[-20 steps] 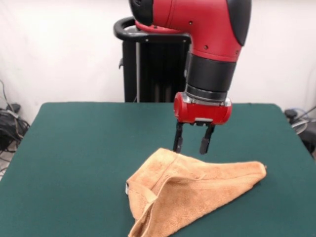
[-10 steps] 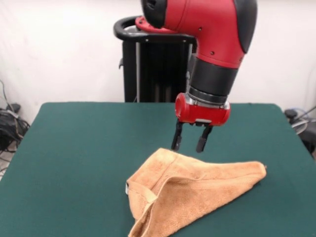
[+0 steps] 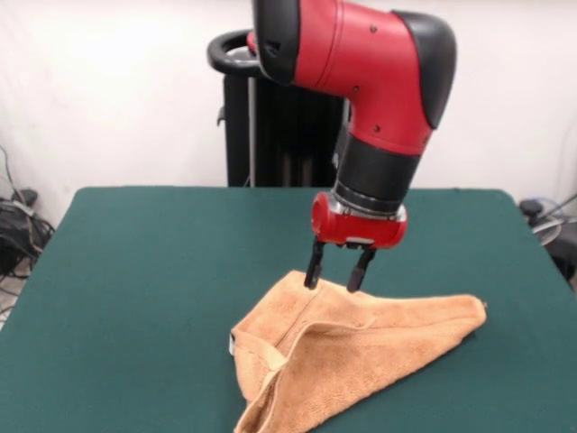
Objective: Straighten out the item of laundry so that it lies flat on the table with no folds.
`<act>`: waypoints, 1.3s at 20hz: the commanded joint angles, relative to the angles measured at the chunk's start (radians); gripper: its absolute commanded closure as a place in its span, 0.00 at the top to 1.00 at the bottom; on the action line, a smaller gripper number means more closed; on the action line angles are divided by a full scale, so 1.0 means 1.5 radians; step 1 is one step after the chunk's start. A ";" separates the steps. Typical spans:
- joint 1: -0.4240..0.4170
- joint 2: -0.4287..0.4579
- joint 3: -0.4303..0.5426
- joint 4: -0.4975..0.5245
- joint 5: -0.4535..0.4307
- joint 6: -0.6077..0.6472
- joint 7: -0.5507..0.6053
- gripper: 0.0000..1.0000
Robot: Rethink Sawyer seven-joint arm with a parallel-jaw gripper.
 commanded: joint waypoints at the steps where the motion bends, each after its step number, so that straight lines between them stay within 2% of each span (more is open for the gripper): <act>1: 0.012 0.054 0.005 -0.035 0.052 -0.038 0.170 1.00; 10: 0.035 0.072 -0.001 -0.020 0.082 -0.070 0.177 1.00; 26: 0.050 0.076 0.001 -0.015 0.118 -0.074 0.165 1.00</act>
